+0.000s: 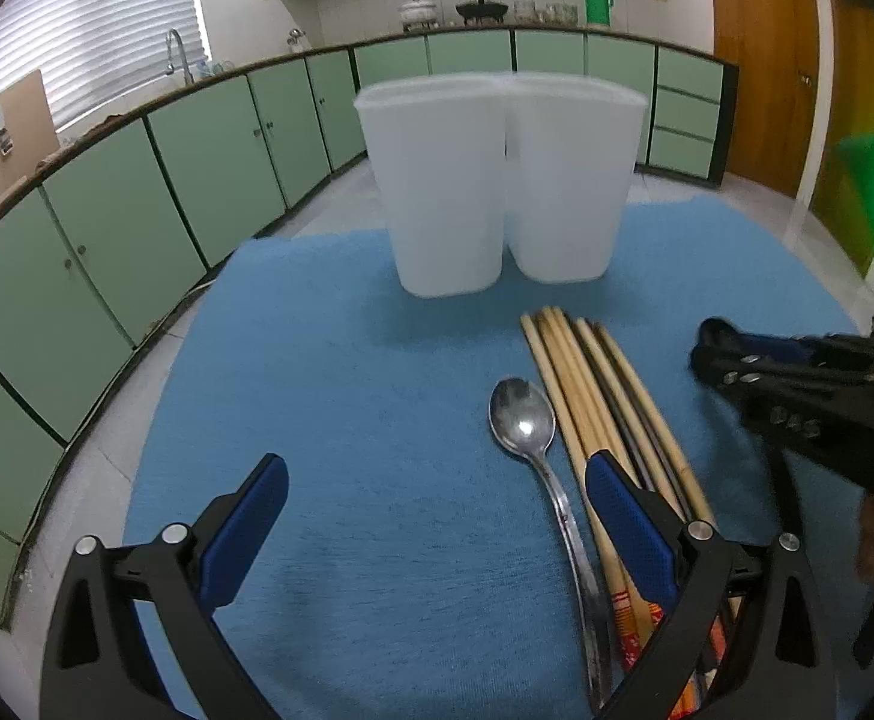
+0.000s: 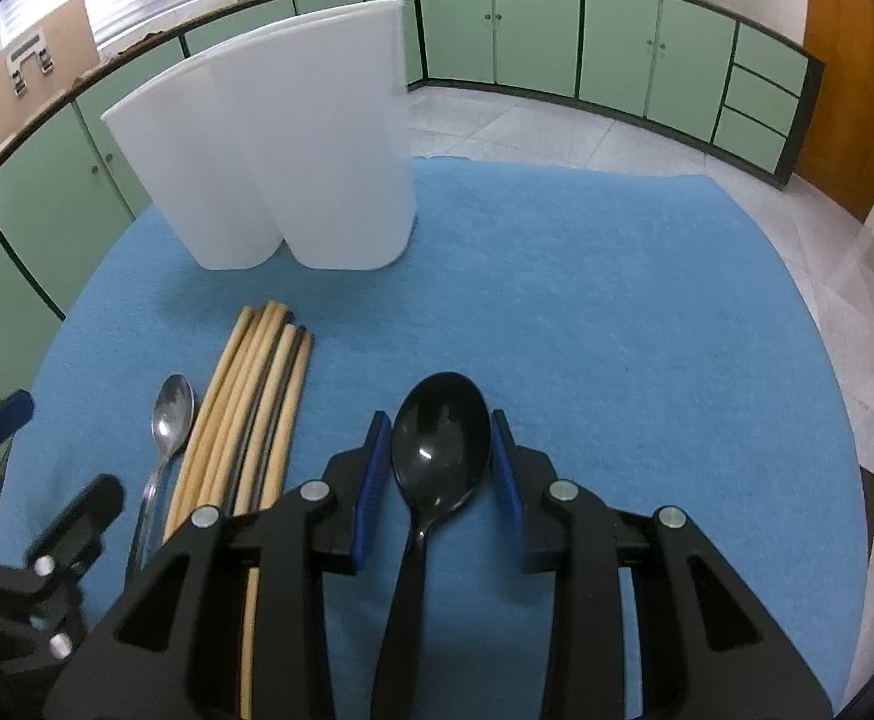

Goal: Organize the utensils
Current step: 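Grasp the black spoon with the right tool while the left tool approaches the silver spoon, then close the left tool on the silver spoon's bowl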

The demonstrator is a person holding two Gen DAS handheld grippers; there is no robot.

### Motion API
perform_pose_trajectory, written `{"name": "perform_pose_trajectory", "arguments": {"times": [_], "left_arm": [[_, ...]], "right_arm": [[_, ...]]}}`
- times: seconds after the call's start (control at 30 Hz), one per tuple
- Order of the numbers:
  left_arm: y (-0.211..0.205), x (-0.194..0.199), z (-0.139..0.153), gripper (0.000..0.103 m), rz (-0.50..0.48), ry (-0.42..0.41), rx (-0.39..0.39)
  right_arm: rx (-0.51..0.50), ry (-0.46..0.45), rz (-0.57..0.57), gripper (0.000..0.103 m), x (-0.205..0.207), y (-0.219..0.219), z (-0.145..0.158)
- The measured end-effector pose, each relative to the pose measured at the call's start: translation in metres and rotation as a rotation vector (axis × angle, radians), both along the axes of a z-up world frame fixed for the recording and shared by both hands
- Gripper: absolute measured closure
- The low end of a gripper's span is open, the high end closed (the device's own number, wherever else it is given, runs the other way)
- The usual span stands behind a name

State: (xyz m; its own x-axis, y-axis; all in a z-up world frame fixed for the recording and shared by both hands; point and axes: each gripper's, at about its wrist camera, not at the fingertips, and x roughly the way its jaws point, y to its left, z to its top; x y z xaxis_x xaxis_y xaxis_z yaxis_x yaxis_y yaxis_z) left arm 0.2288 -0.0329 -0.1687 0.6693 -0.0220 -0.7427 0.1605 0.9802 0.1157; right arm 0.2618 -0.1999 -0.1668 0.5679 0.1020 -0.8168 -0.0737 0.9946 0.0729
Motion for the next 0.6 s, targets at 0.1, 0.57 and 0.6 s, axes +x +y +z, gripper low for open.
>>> {"name": "perform_pose_trajectory", "arguments": {"times": [0.1, 0.57, 0.6], "left_arm": [[-0.001, 0.005, -0.009, 0.006, 0.006, 0.030, 0.018], [0.022, 0.009, -0.011, 0.005, 0.027, 0.052, 0.029], [0.024, 0.009, -0.010, 0.005, 0.030, 0.057, 0.017]], "right_arm": [[0.011, -0.004, -0.002, 0.072, 0.000, -0.002, -0.001], [-0.004, -0.016, -0.002, 0.071, -0.009, 0.005, -0.005], [-0.009, -0.016, -0.001, 0.070, -0.008, 0.007, -0.005]]}}
